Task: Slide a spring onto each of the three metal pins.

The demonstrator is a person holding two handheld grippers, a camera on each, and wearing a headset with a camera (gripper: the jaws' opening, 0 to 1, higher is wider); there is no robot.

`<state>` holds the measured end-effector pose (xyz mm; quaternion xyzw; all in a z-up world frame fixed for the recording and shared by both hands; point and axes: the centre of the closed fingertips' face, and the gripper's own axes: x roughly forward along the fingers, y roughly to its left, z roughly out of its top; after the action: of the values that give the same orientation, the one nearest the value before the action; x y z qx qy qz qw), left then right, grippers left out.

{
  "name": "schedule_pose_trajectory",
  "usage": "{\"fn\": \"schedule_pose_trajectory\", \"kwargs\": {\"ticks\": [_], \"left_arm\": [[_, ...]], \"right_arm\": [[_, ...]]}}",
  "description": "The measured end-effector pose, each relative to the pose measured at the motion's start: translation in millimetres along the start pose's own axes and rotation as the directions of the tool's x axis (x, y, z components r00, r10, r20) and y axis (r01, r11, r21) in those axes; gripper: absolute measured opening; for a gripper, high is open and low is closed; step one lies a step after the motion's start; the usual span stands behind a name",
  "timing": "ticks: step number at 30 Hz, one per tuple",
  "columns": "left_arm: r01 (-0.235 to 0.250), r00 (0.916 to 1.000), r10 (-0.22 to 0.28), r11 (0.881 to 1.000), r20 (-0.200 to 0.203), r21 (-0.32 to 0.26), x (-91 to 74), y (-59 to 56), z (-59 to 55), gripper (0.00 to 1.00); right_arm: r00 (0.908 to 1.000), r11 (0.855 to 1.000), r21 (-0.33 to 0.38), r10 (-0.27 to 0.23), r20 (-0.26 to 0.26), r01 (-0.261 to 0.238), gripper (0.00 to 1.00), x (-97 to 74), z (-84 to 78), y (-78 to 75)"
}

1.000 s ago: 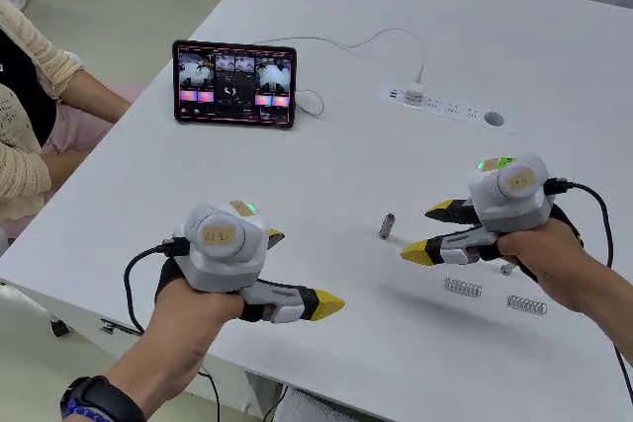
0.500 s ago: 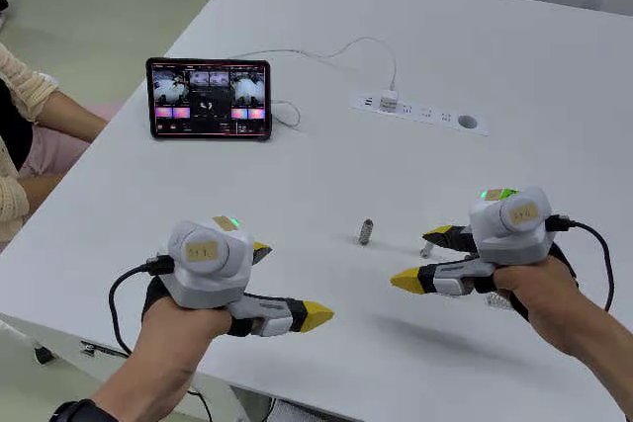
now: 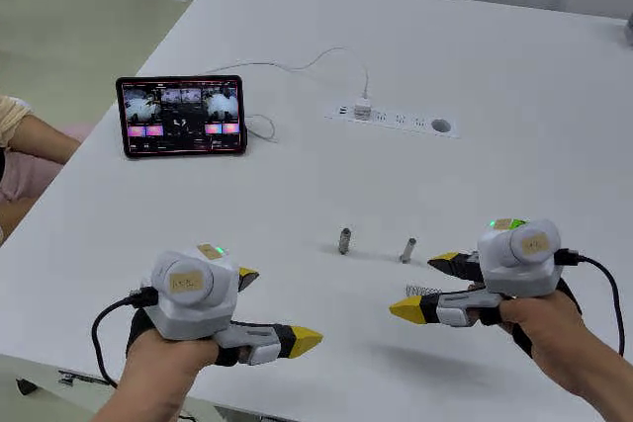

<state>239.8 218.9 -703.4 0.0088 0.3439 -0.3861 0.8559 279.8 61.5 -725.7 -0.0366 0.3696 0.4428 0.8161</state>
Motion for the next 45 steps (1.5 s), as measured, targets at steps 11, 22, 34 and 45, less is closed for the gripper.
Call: {"fn": "schedule_pose_trajectory", "kwargs": {"ticks": [11,22,34,45], "left_arm": [[0.026,0.9995,-0.026,0.999,-0.016,0.028,14.7,-7.9,8.9,0.80],[0.067,0.9972,-0.064,0.995,-0.037,0.068,33.5,-21.5,21.4,0.80],[0.109,0.9926,-0.103,0.989,-0.065,0.101,52.9,-35.6,25.9,0.81],[0.166,0.9827,-0.152,0.977,-0.106,0.136,73.5,-53.6,27.6,0.81]], "right_arm": [[0.9977,0.997,0.059,-0.050,0.046,0.047,0.75,-25.4,-12.0,-12.5],[0.9937,0.993,0.092,-0.079,0.079,0.072,0.77,-46.7,-22.0,-17.8],[0.9933,0.991,0.094,-0.098,0.060,0.093,0.80,-65.3,-40.5,-18.6],[0.9919,0.987,0.125,-0.107,0.069,0.098,0.83,-73.1,-48.8,-14.4]]}}
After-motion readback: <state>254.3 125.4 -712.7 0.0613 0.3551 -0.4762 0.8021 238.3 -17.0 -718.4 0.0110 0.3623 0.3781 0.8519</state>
